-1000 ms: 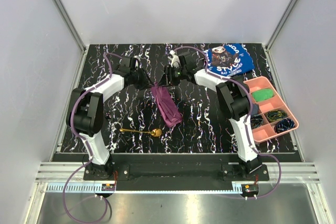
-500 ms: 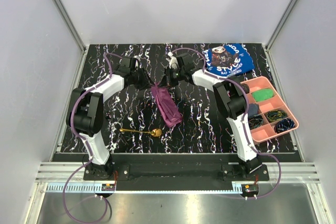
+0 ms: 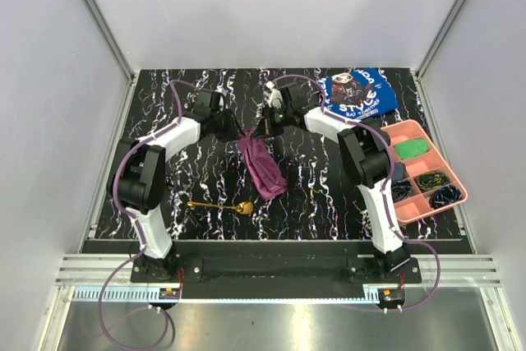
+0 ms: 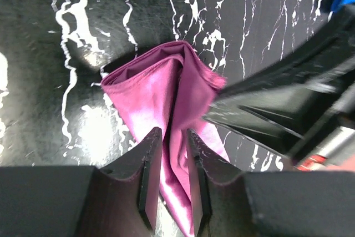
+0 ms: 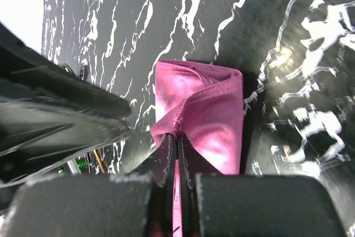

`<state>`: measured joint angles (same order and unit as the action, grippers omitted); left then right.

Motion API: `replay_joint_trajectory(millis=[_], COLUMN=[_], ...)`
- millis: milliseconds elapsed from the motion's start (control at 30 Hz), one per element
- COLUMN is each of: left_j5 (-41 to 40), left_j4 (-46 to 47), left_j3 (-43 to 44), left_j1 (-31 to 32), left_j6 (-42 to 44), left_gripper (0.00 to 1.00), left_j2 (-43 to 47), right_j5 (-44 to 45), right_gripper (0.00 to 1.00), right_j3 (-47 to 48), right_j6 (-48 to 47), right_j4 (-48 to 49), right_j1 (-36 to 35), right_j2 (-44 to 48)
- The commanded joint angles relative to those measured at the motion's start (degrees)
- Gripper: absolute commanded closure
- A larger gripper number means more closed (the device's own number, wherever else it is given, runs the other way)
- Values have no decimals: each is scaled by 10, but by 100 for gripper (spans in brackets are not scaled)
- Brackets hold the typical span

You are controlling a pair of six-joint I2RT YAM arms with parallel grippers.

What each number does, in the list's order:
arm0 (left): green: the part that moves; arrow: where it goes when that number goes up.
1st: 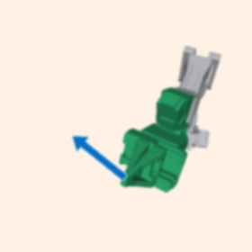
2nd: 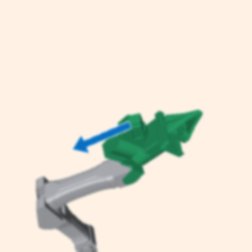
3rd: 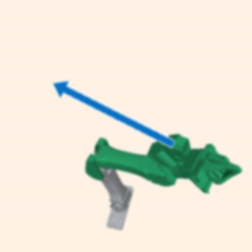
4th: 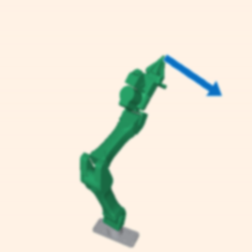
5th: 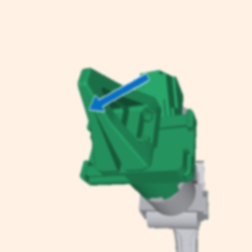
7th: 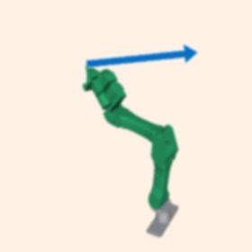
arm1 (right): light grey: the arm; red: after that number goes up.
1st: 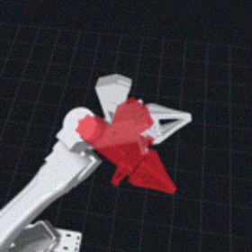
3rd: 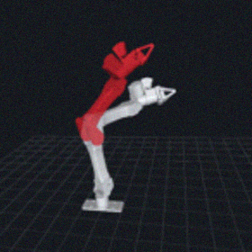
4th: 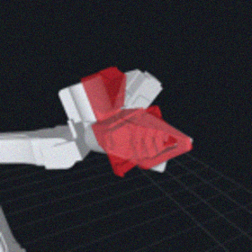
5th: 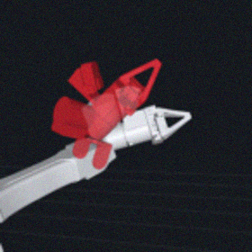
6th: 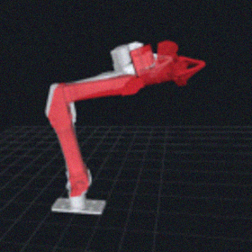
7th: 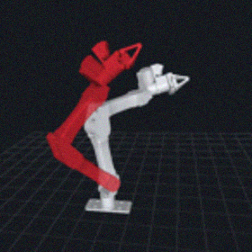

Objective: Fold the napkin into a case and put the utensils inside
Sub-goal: Fold the 2/3-rectangle-folded napkin at the center of the board.

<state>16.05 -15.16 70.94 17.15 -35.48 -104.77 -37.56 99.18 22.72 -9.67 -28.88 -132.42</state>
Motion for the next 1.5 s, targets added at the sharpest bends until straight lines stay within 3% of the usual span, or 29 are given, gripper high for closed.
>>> replay_joint_trajectory(millis=[0, 233, 400, 500, 700, 933, 1033, 1167, 1267, 1300, 1467], left_j5=[-37, -103, -128, -157, -176, -197, -204, -199, -196, -191, -164], left_j4=[14, -22, -44, -56, -67, -88, -96, -96, -95, -93, -74], left_j3=[32, 76, 89, 93, 104, 124, 129, 133, 133, 132, 119], left_j1=[14, 47, 55, 72, 79, 90, 90, 89, 88, 87, 75], left_j6=[25, 66, 83, 94, 99, 103, 105, 103, 102, 101, 86], left_gripper=[73, 72, 58, 56, 62, 56, 62, 80, 89, 100, 100], left_j2=[-24, -52, -63, -68, -90, -101, -108, -105, -98, -94, -72], right_j5=[-15, -22, -27, -29, -29, -37, -37, -42, -45, -45, -49], right_gripper=[100, 100, 100, 100, 100, 100, 100, 100, 100, 100, 100], right_j3=[-14, -25, -21, -20, -26, -26, -26, -25, -26, -27, -30], right_j6=[-15, -11, -7, 0, 3, 8, 10, 15, 20, 20, 25], right_j4=[-11, -3, -4, -3, 4, 7, 9, 8, 8, 8, 8], right_j1=[12, 19, 21, 21, 22, 22, 22, 23, 22, 22, 19], right_j2=[62, 64, 59, 53, 57, 52, 51, 46, 42, 41, 37])
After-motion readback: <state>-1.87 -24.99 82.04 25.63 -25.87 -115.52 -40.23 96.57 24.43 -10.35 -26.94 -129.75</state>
